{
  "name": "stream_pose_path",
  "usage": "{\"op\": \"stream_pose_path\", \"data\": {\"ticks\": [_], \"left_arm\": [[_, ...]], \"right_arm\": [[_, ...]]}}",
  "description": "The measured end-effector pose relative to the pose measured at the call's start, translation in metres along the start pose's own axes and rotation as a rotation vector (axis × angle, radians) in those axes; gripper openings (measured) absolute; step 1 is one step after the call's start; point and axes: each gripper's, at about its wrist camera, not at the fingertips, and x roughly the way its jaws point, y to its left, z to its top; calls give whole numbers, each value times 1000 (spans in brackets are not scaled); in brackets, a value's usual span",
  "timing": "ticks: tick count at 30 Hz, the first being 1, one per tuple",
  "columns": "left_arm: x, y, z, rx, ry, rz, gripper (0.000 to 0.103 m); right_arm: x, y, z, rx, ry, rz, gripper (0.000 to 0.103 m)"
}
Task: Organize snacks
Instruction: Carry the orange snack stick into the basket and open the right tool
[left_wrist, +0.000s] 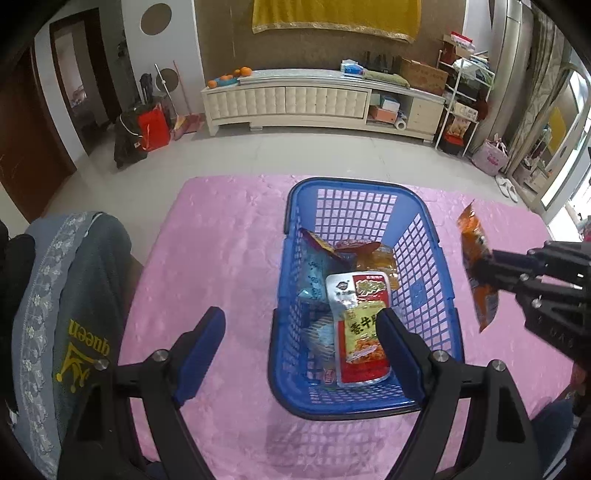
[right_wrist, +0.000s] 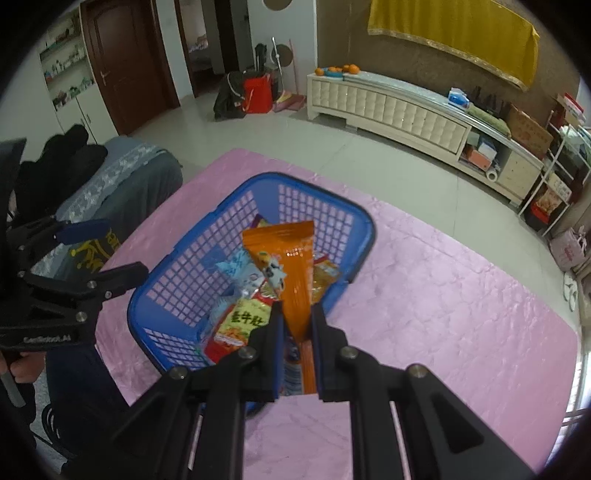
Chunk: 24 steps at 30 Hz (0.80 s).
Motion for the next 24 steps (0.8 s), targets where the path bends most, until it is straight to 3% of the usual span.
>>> {"op": "stream_pose_path", "data": {"ticks": [5,14,24], "left_arm": [[2,16,-10,6,10,-3,82],[5,48,-22,-26,7,-19,82],[20,66,-26,-38,21,-35,82]], "right_arm": [[11,21,3,25,19,10,17],[51,36,2,229,104,67,17],[83,63,5,280,177,22,17]]}}
